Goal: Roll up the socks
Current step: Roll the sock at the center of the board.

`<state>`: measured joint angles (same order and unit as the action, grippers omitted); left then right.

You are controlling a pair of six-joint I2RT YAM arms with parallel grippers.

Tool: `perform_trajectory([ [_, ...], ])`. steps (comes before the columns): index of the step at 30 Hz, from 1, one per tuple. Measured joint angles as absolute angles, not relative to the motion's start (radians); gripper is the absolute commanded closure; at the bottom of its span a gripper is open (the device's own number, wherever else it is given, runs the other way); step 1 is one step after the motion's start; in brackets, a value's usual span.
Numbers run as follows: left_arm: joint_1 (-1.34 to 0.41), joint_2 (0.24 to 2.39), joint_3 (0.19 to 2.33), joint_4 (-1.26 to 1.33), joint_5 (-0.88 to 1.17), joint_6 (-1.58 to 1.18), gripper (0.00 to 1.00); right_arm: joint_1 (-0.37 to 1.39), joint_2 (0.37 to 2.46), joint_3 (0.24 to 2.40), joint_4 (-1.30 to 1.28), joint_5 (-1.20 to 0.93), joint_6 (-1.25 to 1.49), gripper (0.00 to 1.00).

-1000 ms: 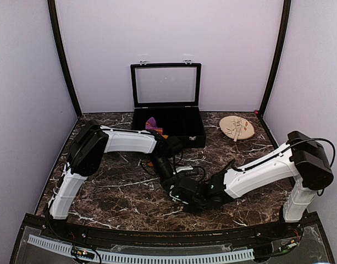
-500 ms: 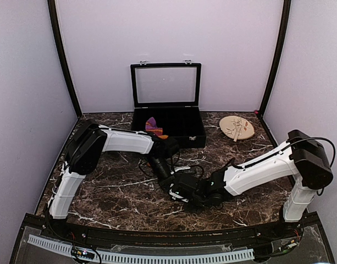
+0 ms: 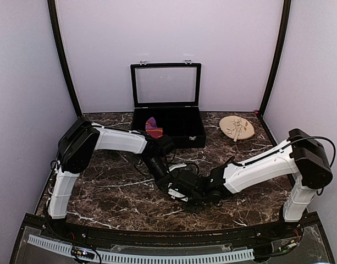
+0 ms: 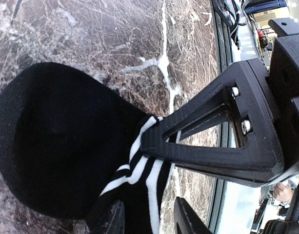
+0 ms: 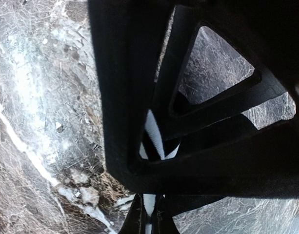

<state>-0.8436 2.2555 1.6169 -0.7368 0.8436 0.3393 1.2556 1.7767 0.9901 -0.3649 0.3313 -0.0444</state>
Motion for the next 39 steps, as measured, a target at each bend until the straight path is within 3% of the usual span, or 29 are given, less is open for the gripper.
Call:
perform_trajectory([
  [39,-0.780,2.011,1.260,-0.274,0.545,0.119,0.61,1.155,1.746,0.977,-0.353,0.088,0.051,1.00],
])
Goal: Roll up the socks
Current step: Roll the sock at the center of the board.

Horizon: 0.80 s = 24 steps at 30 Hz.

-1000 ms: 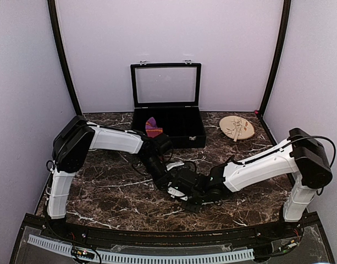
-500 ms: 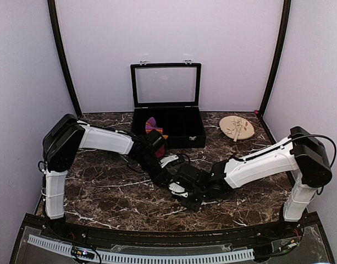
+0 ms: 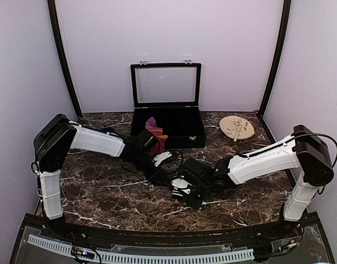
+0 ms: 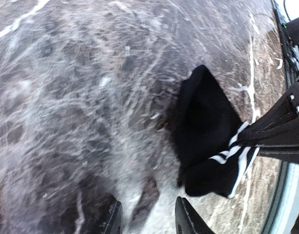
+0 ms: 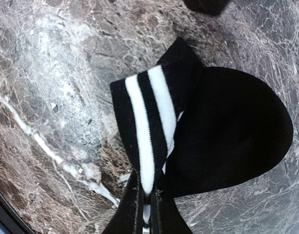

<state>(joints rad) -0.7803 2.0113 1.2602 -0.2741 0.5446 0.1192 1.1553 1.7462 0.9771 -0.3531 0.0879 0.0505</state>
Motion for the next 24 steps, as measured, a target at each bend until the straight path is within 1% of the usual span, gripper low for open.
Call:
perform_trajectory([
  [9,-0.776,1.887,1.120,-0.138,0.456,0.093,0.61,1.099,1.739,0.968,-0.340,-0.025,0.064,1.00],
  [18,-0.779,1.667,0.915,0.126,0.407,0.069,0.58,1.034,1.745,0.970,-0.345,-0.159,0.063,1.00],
  [24,-0.848,1.623,0.872,0.208,0.358,0.109,0.56,0.997,1.765,0.990,-0.366,-0.239,0.060,1.00],
])
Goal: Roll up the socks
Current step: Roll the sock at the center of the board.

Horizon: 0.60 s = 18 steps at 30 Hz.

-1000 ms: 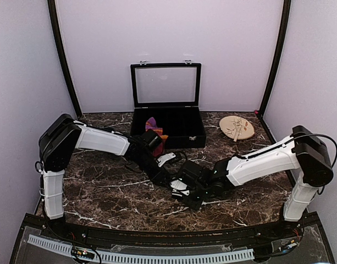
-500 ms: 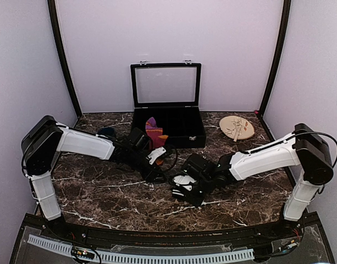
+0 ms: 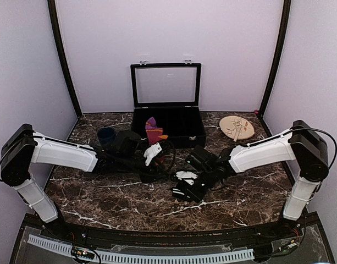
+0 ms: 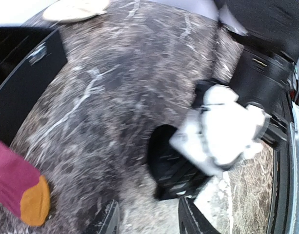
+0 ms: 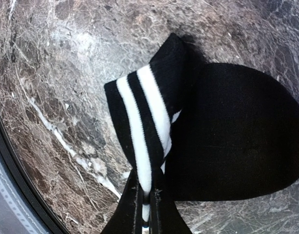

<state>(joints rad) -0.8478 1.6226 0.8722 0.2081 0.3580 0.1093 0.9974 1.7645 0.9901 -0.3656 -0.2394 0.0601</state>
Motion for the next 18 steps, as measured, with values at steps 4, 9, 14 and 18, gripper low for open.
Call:
perform_trajectory([
  [4,-0.931,1.623,0.872,0.212,0.313,0.167,0.55,0.977,1.787,1.014,-0.385,-0.297,0.057,1.00],
  [9,-0.977,1.623,0.868,0.207,0.251,0.230,0.54,0.952,1.803,1.022,-0.400,-0.373,0.049,1.00],
  [14,-1.015,1.623,0.868,0.191,0.217,0.295,0.54,0.920,1.819,1.027,-0.404,-0.445,0.043,1.00],
  [18,-1.045,1.623,0.868,0.173,0.191,0.338,0.53,0.902,1.836,1.042,-0.420,-0.486,0.035,1.00],
])
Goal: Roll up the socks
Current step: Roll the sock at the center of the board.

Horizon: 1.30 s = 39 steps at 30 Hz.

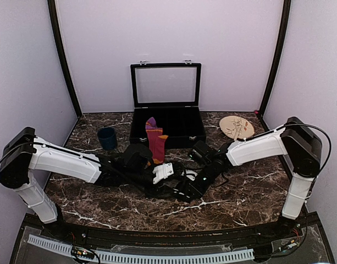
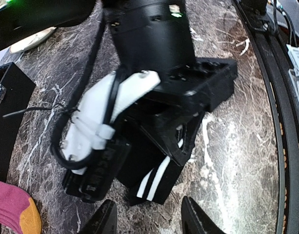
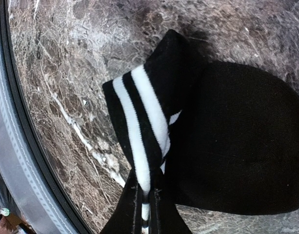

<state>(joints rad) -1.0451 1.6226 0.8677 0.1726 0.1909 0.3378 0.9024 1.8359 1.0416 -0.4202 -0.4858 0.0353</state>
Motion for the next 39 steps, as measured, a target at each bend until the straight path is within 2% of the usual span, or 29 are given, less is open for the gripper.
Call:
perform_trajectory([
  [25,-1.165,1.780,0.950,0.091,-0.047,0.545,0.50,0.870,1.897,1.090,-0.480,-0.626,0.019,1.00],
  [39,-1.170,1.849,0.979,0.102,-0.091,0.606,0.55,0.869,1.909,1.101,-0.514,-0.656,0.011,1.00],
])
